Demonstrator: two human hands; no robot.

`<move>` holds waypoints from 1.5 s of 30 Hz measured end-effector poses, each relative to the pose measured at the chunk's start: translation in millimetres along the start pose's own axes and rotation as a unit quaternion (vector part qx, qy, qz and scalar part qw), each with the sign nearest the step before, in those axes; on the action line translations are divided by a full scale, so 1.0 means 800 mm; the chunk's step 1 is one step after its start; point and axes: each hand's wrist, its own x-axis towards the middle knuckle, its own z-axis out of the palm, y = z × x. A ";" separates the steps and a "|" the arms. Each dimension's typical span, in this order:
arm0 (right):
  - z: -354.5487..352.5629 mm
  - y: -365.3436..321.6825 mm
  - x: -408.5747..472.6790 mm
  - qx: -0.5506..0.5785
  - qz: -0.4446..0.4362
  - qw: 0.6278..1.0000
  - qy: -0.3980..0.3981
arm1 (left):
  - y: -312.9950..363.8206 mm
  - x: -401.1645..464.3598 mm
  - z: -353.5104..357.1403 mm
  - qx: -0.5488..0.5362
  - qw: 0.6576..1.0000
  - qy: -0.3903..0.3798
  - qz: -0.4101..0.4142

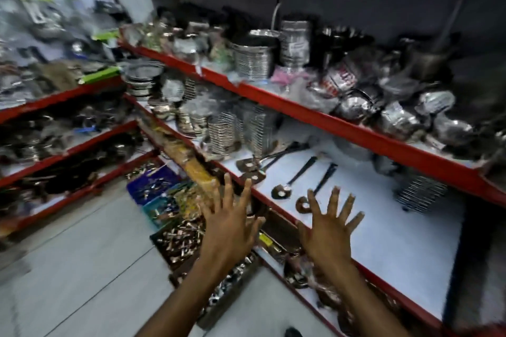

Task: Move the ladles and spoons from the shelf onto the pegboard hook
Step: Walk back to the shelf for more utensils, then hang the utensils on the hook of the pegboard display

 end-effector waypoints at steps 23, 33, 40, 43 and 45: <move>0.149 0.084 0.319 0.170 0.197 0.951 -0.166 | 0.090 0.357 0.290 -0.094 0.972 -0.212 -0.047; 0.125 0.049 0.328 0.353 0.149 0.893 -0.235 | 0.041 0.320 0.208 -0.273 0.941 -0.142 -0.137; 0.062 -0.069 0.240 0.470 0.045 0.826 -0.308 | -0.036 0.187 0.070 -0.350 0.905 0.001 -0.243; 0.017 -0.129 0.165 0.512 -0.041 0.792 -0.330 | -0.065 0.101 0.001 -0.388 0.873 0.077 -0.285; -0.016 -0.176 0.106 0.535 -0.103 0.772 -0.326 | -0.083 0.030 -0.053 -0.417 0.846 0.143 -0.299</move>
